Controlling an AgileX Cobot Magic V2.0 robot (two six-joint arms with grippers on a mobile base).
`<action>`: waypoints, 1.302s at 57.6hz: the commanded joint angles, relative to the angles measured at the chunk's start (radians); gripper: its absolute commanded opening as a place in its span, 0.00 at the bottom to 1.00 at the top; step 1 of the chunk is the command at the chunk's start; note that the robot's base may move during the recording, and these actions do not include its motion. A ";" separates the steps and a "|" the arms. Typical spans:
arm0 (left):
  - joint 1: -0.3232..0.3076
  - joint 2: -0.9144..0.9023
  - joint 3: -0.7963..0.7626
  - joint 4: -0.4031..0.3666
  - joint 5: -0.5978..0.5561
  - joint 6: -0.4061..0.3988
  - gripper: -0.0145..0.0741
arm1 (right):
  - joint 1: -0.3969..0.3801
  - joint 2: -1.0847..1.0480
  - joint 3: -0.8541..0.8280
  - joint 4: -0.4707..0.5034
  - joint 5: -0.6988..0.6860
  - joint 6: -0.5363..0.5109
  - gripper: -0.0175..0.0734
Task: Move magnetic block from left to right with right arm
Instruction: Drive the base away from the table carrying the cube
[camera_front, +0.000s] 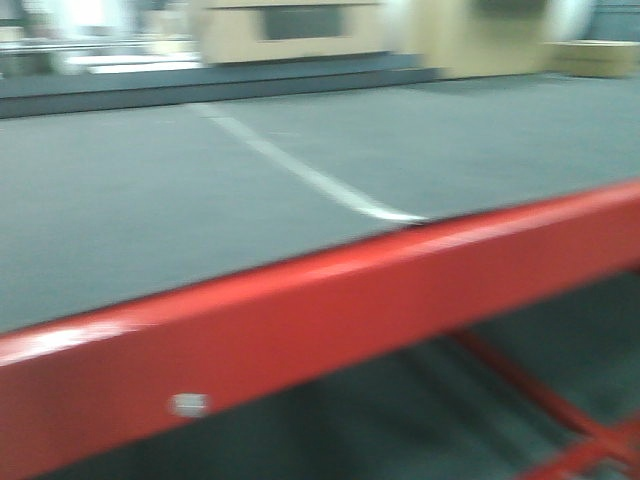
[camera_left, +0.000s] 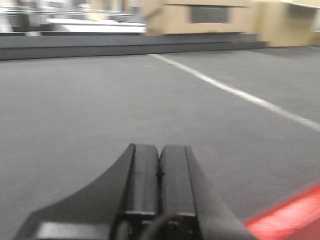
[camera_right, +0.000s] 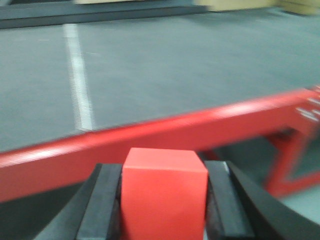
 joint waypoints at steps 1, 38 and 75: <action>-0.002 -0.012 0.008 -0.005 -0.083 -0.006 0.02 | -0.006 0.015 -0.025 -0.011 -0.083 -0.008 0.43; -0.002 -0.012 0.008 -0.005 -0.083 -0.006 0.02 | -0.006 0.015 -0.025 -0.011 -0.083 -0.008 0.43; -0.002 -0.012 0.008 -0.005 -0.083 -0.006 0.02 | -0.006 0.015 -0.025 -0.011 -0.082 -0.008 0.43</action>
